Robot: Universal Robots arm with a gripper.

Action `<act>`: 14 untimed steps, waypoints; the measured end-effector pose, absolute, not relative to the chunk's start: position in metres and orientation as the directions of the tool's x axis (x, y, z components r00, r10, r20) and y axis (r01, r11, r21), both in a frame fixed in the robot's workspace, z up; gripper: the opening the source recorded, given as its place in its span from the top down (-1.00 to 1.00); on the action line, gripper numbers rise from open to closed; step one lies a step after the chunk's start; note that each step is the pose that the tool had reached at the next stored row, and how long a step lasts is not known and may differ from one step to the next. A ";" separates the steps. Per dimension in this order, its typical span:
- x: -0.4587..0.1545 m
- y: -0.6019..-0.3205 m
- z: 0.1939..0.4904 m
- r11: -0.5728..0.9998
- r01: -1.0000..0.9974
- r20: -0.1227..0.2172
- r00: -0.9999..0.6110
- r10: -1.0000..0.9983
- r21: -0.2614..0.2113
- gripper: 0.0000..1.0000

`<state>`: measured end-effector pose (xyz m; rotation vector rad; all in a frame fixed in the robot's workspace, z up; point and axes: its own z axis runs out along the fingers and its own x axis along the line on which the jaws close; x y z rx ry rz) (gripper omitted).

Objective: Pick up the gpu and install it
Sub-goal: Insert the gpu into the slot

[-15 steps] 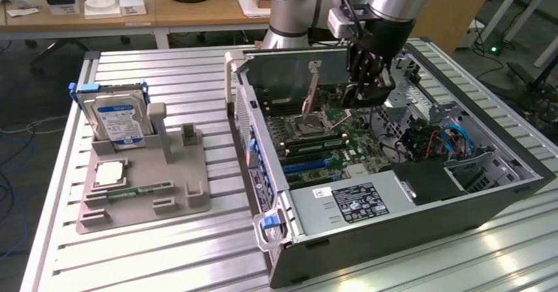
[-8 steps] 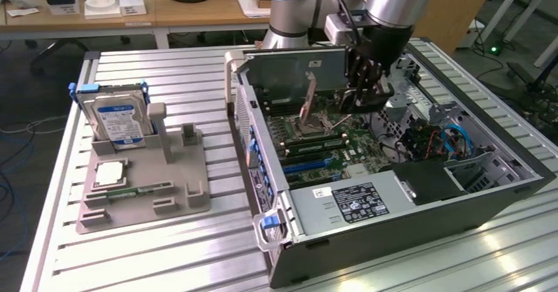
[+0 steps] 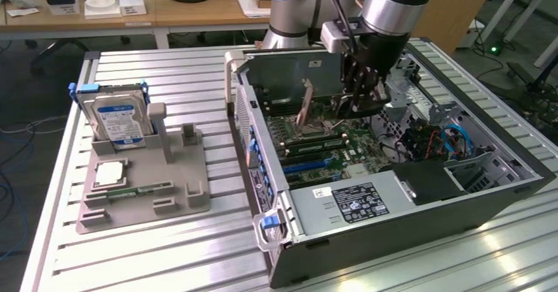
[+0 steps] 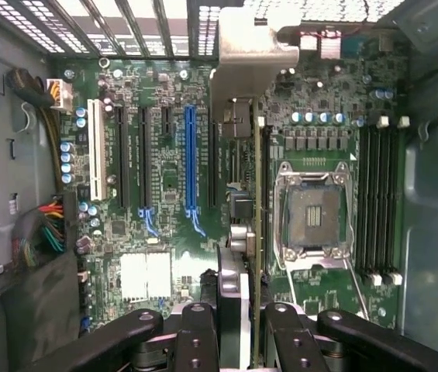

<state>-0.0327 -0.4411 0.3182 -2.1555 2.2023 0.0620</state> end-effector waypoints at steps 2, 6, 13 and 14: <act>-0.036 -0.441 0.316 0.014 -1.000 -0.070 -0.013 -0.997 -0.013 0.44; -0.044 -0.441 0.313 0.004 -1.000 -0.070 -0.003 -0.998 -0.013 0.44; -0.046 -0.447 0.311 -0.005 -1.000 -0.070 0.006 -0.998 -0.013 0.44; -0.046 -0.447 0.311 -0.006 -1.000 -0.070 0.007 -0.998 -0.013 0.44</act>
